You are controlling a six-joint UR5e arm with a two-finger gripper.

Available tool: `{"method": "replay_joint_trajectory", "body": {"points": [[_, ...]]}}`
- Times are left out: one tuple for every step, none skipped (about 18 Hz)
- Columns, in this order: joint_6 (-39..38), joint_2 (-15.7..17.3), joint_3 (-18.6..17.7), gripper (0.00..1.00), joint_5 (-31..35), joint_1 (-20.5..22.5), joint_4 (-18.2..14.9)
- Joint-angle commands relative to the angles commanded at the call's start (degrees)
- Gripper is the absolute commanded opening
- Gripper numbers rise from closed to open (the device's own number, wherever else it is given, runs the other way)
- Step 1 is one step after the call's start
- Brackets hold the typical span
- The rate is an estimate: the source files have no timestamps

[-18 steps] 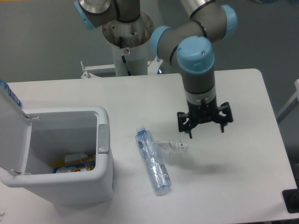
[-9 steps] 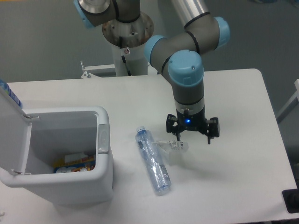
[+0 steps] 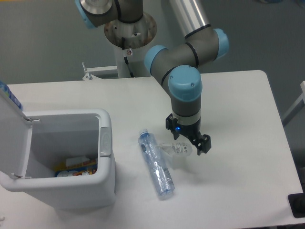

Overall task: Place the trash in the trash can
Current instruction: 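Lower the gripper and close it on the clear plastic wrapper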

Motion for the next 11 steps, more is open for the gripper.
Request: {"method": "replay_joint_trajectory", "body": {"points": [[0.1, -0.1, 0.0, 1.00, 0.0, -0.3, 0.0], [0.1, -0.1, 0.0, 1.00, 0.0, -0.5, 0.0], [0.2, -0.1, -0.1, 1.00, 0.0, -0.7, 0.0], [0.2, -0.2, -0.2, 1.00, 0.0, -1.0, 0.0], [0.0, -0.4, -0.1, 1.00, 0.2, -1.8, 0.0], [-0.1, -0.9, -0.1, 1.00, 0.4, -2.3, 0.0], [-0.3, -1.1, -0.2, 1.00, 0.4, -2.4, 0.0], [-0.6, -1.1, -0.3, 1.00, 0.4, -2.4, 0.0], [-0.8, -1.1, -0.2, 1.00, 0.4, -2.4, 0.1], [-0.9, -1.1, -0.2, 0.96, 0.5, -2.4, 0.1], [-1.0, -1.1, -0.2, 0.87, 0.6, -2.4, 0.1]]}}
